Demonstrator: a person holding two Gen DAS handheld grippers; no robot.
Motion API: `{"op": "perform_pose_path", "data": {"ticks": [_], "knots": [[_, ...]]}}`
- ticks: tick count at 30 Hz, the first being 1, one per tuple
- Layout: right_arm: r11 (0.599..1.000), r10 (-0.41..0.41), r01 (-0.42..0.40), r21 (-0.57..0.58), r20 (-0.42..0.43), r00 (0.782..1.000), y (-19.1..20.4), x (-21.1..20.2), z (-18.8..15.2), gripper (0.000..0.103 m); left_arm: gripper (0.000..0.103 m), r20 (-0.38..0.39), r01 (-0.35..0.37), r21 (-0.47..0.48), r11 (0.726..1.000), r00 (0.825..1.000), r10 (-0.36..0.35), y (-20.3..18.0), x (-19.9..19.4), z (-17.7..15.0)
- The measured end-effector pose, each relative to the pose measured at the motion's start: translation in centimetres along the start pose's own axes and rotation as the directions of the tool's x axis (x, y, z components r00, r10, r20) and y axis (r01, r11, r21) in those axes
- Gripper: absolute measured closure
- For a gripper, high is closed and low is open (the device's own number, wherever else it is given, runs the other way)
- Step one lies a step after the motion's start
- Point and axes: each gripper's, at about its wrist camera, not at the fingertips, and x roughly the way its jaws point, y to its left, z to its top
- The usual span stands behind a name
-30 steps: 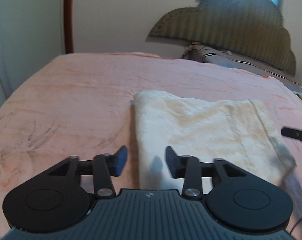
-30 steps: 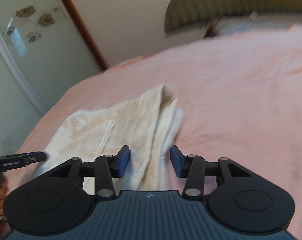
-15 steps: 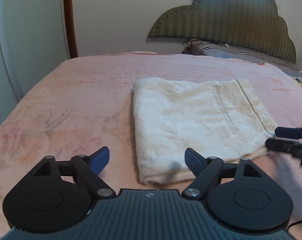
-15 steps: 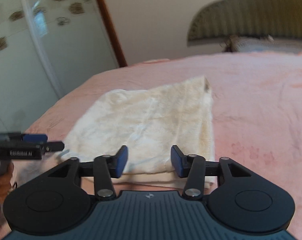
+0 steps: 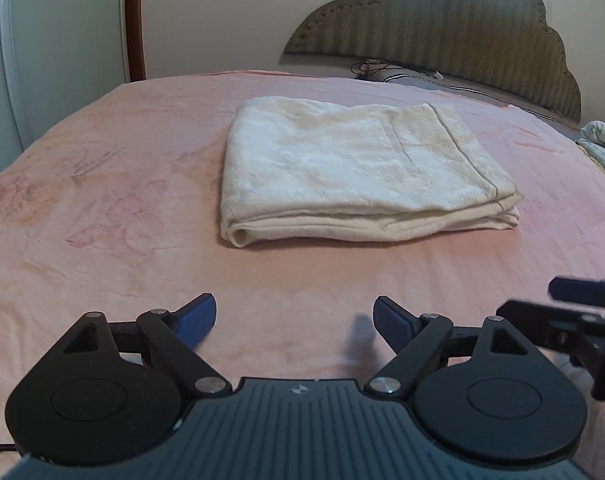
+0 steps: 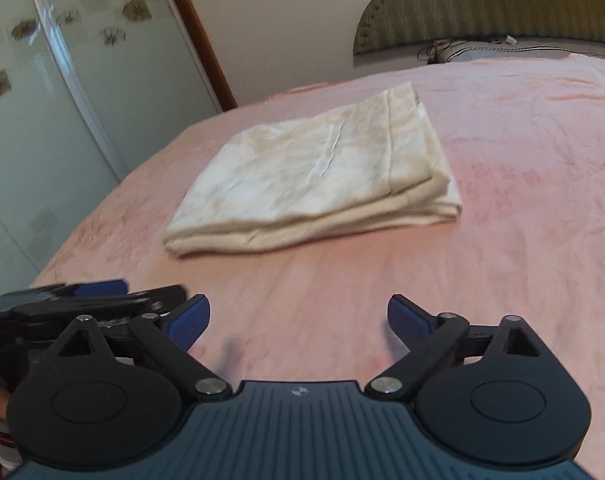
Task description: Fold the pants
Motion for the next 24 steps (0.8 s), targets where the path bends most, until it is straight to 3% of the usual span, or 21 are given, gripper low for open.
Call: {"op": "perform_pose_path", "data": {"ticks": [2,5,7,9,13,18,24], "knots": [[0.996,-0.085,0.086,-0.028,0.04,0.996,0.4,0.5,0.0,0.0,0.015,0.002,-0.039,-0.002,0.999,0.999,0.039,-0.3,0.4,-0.6],[0.982,-0.188,0.189,-0.011,0.049,0.981,-0.6,2.0,-0.3,0.0,0.013,0.022,-0.044,-0.016,0.999,0.999,0.044,-0.1,0.3,-1.2],[0.986,-0.163,0.162,0.037,0.027,0.986,-1.4,2.2,-0.7,0.0,0.01,0.033,-0.066,0.005,0.998,0.997,0.066,-0.2,0.1,-1.5],[0.99,-0.141,0.141,0.007,0.041,0.989,-1.4,1.9,-1.0,0.0,0.008,0.033,-0.079,0.025,0.997,0.996,0.078,-0.5,0.1,-1.6],[0.965,-0.234,0.24,-0.109,0.068,0.97,-0.7,1.7,-1.2,0.0,0.006,0.036,-0.09,0.024,0.996,0.995,0.089,-0.2,-0.2,-1.8],[0.971,-0.227,0.228,-0.075,0.028,0.974,-2.2,2.5,-2.1,0.0,0.002,0.031,-0.101,-0.03,0.994,0.994,0.101,0.6,-0.2,-2.3],[0.966,-0.235,0.236,-0.106,0.023,0.972,-1.8,2.6,-2.3,0.0,0.0,0.031,-0.119,-0.008,0.993,0.992,0.119,0.2,-0.1,-2.4]]}}
